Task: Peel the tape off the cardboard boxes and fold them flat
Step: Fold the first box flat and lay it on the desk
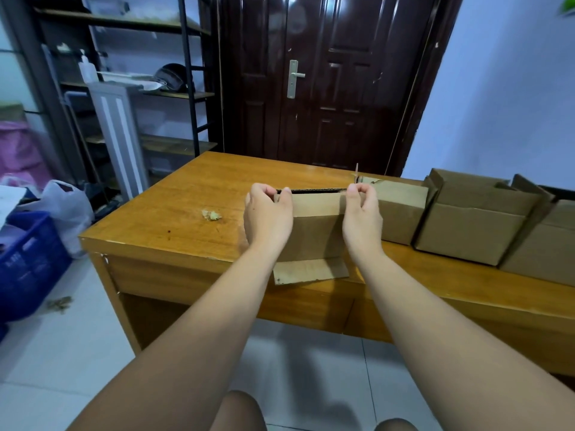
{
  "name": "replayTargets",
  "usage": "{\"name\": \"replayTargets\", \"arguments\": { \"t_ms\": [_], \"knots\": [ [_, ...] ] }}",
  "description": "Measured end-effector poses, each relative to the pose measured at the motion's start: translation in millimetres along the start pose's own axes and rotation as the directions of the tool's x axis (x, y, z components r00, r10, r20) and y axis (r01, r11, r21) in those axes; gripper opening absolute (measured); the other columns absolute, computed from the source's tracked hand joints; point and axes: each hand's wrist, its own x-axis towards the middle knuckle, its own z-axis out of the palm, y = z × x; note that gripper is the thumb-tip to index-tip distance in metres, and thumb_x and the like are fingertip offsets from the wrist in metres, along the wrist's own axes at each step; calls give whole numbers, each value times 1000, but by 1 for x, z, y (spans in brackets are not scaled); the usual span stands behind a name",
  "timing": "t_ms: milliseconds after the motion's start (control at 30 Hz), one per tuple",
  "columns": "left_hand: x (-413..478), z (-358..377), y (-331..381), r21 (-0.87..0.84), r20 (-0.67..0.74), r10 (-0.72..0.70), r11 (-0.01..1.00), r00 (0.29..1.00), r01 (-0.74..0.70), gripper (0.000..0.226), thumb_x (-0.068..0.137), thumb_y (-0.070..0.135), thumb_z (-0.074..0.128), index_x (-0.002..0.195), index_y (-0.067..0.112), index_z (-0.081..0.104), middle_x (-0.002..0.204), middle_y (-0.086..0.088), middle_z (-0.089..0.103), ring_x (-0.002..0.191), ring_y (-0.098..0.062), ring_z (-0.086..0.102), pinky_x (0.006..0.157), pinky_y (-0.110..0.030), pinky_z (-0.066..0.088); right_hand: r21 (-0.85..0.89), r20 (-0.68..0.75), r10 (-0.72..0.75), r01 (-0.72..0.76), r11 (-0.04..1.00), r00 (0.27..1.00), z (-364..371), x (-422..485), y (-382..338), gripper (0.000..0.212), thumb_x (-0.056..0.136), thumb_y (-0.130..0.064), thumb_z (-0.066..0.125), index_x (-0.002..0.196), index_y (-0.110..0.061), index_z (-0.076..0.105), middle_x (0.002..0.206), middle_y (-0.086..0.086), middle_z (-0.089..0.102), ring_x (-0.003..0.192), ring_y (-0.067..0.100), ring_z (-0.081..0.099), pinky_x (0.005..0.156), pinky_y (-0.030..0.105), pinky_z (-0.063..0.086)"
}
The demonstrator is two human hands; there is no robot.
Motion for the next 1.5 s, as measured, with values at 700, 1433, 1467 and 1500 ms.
{"name": "replayTargets", "arguments": {
  "t_ms": [700, 1433, 1467, 1500],
  "knots": [
    [12, -34, 50, 612, 699, -67, 571, 712, -547, 46, 100, 6, 29, 137, 19, 52, 145, -1, 46, 130, -19, 42, 104, -30, 32, -224, 602, 164, -32, 974, 782, -28, 30, -33, 15, 90, -11, 63, 92, -22, 73, 99, 2, 67, 97, 18, 61, 78, 35, 57],
    [2, -11, 2, -45, 297, 87, 996, 951, -77, 52, 99, 35, 45, 146, 29, 25, 124, -1, 55, 113, -22, 54, 91, -34, 43, -438, 406, 69, 128, 890, 911, -23, 27, -21, 29, 90, 6, 39, 106, -19, 38, 92, 12, 49, 71, 22, 49, 51, 29, 45],
    [2, -12, -1, -88, 288, 64, 995, 955, -40, 53, 98, 42, 44, 146, 27, 28, 136, -1, 50, 122, -21, 48, 94, -34, 39, -399, 381, 65, 100, 912, 922, -24, 27, -20, 33, 91, 6, 38, 110, -20, 38, 97, 12, 50, 77, 23, 52, 54, 30, 48],
    [2, -13, -3, -136, 282, 45, 991, 958, -6, 55, 97, 46, 42, 146, 25, 30, 142, -2, 45, 128, -21, 44, 96, -33, 37, -357, 357, 70, 67, 932, 931, -25, 27, -18, 37, 92, 5, 37, 118, -22, 39, 105, 11, 51, 84, 24, 54, 58, 31, 52]
  ]
}}
